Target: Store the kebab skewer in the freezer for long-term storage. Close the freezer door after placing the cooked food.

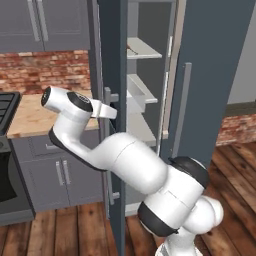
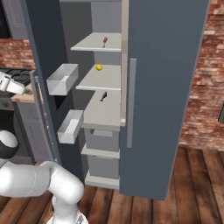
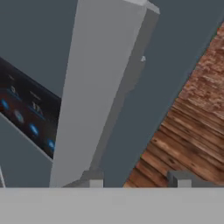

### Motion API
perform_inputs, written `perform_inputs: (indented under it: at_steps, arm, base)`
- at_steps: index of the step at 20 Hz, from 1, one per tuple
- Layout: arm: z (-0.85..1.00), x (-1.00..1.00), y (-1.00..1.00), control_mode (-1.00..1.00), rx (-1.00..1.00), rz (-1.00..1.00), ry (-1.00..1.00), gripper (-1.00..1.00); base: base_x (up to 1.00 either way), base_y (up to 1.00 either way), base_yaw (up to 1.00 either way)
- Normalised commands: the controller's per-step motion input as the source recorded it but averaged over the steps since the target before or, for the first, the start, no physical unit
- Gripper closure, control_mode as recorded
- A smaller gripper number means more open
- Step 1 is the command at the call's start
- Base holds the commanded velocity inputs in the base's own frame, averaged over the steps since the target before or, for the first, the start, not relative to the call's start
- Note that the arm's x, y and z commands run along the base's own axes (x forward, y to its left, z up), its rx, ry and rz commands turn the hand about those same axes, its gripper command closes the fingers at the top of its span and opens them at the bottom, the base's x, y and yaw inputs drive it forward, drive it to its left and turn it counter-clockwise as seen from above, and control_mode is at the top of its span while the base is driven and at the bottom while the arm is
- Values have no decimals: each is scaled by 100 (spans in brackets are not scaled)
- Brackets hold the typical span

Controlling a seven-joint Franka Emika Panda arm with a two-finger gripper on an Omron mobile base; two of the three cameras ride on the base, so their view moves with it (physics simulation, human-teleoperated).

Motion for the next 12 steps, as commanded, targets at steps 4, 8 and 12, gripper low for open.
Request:
perform_inputs:
  at_steps: [4, 8, 12]
  arm:
    - [-17, 38, -66, -100, 0, 0, 4, -100]
    - [-18, 9, -100, -100, 0, 2, 0, -100]
    - [-9, 1, -100, -100, 0, 9, 0, -100]
  base:
    - [0, 0, 0]
    - [0, 0, 0]
    - [0, 0, 0]
